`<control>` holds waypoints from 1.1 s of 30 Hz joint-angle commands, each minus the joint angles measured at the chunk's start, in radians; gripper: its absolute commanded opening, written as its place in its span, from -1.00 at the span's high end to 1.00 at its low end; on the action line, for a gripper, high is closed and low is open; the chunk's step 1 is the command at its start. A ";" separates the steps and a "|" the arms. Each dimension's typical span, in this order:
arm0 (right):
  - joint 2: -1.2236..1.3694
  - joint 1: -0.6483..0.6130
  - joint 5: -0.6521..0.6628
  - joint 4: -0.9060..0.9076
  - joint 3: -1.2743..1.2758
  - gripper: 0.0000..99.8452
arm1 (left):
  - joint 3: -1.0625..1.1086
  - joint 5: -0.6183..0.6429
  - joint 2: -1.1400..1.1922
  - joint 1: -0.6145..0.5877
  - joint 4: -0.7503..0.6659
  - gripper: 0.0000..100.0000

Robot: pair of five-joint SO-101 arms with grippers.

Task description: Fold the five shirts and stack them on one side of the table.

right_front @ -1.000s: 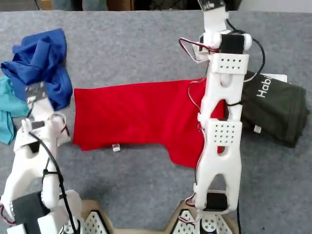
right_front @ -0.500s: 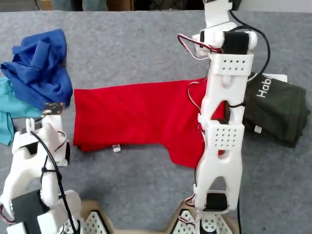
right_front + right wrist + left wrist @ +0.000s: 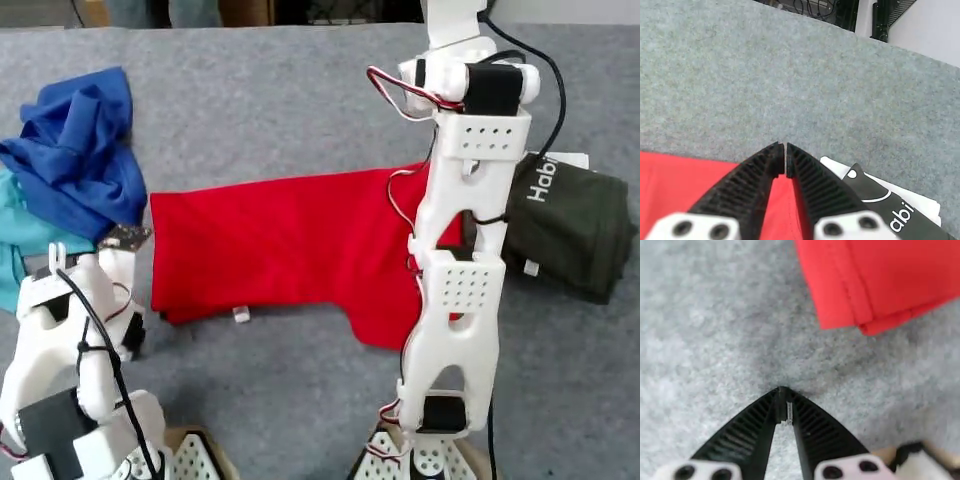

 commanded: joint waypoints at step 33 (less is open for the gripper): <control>-0.208 0.040 -0.003 -0.052 0.325 0.97 | -0.387 0.387 0.028 0.145 -0.103 0.57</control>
